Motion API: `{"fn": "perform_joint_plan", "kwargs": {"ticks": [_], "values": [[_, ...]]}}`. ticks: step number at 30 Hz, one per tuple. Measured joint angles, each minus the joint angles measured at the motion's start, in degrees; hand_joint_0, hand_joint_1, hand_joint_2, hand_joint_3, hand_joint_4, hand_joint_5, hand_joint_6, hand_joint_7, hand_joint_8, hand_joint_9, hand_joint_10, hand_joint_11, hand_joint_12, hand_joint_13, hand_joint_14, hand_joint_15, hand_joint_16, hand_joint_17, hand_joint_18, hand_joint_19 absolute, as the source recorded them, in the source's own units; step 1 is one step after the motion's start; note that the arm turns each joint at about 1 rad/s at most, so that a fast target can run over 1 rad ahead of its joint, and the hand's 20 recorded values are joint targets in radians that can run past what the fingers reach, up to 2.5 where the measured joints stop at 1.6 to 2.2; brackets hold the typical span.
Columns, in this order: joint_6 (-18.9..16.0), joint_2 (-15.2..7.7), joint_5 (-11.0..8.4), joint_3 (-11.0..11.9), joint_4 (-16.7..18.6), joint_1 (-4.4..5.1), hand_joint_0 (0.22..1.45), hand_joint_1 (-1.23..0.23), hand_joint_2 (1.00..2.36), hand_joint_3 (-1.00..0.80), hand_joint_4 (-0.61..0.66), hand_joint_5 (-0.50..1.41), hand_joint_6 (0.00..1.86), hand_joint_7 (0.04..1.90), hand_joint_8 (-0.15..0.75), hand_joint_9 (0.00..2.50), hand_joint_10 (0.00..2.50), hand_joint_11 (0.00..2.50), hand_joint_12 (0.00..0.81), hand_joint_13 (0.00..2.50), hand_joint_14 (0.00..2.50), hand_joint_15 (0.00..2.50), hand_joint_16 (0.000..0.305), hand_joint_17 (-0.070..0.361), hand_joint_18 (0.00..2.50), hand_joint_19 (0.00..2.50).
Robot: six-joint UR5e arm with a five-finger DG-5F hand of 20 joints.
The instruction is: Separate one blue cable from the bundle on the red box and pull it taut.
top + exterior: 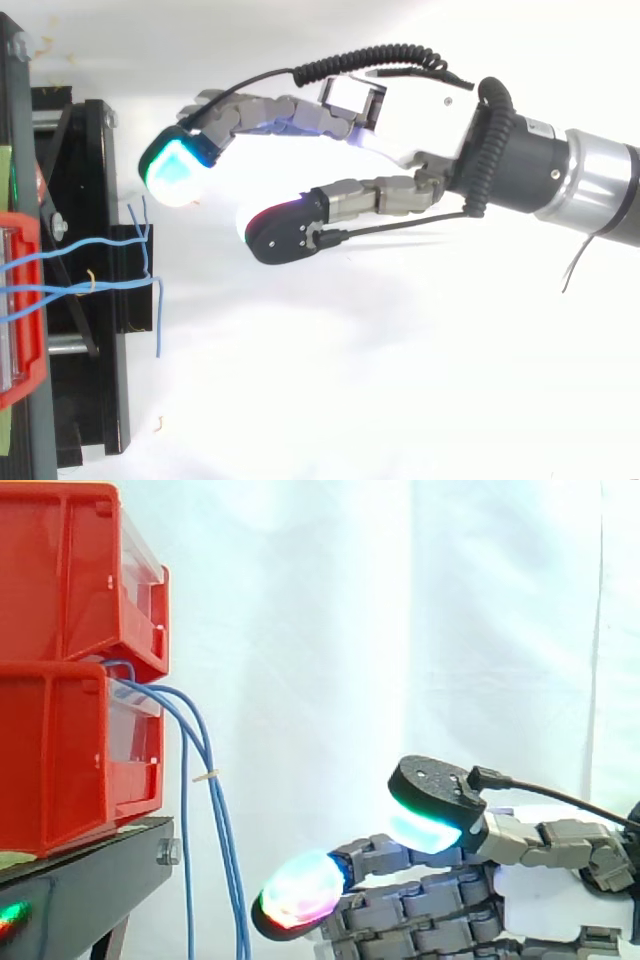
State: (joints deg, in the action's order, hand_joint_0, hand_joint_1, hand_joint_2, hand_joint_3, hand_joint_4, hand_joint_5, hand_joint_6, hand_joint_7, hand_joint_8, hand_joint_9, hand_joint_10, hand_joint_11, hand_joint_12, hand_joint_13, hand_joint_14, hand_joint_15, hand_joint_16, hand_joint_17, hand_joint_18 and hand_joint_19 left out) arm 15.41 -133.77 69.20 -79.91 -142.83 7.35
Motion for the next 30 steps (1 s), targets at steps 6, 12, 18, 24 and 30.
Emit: {"fn": "perform_joint_plan", "kwargs": {"ticks": [6, 12, 18, 24, 30], "values": [[1.26, -2.13, -0.93, 2.85, -0.13, 0.29, 0.54, -0.49, 1.00, -0.50, 0.16, -0.20, 0.50, 0.65, 0.176, 0.37, 0.00, 0.00, 0.241, 0.14, 0.00, 0.05, 0.035, 0.078, 0.00, 0.28], [1.67, -4.17, -1.18, 6.22, 0.10, 0.56, 0.54, -0.49, 1.00, -0.50, 0.16, -0.20, 0.50, 0.65, 0.175, 0.36, 0.00, 0.00, 0.243, 0.15, 0.00, 0.05, 0.035, 0.079, 0.00, 0.29], [3.75, -4.82, -1.33, 7.92, 1.46, 1.12, 0.54, -0.49, 1.00, -0.50, 0.16, -0.20, 0.50, 0.65, 0.177, 0.37, 0.00, 0.00, 0.244, 0.15, 0.00, 0.06, 0.035, 0.080, 0.00, 0.30], [4.18, -6.80, -1.31, 9.24, 2.72, 1.59, 0.54, -0.49, 1.00, -0.50, 0.17, -0.20, 0.50, 0.65, 0.179, 0.37, 0.00, 0.00, 0.245, 0.16, 0.00, 0.06, 0.035, 0.080, 0.00, 0.30], [5.13, -7.62, -1.15, 9.42, 4.51, 2.06, 0.54, -0.49, 1.00, -0.50, 0.18, -0.19, 0.50, 0.66, 0.180, 0.38, 0.00, 0.00, 0.247, 0.17, 0.00, 0.06, 0.036, 0.080, 0.01, 0.30]]}}
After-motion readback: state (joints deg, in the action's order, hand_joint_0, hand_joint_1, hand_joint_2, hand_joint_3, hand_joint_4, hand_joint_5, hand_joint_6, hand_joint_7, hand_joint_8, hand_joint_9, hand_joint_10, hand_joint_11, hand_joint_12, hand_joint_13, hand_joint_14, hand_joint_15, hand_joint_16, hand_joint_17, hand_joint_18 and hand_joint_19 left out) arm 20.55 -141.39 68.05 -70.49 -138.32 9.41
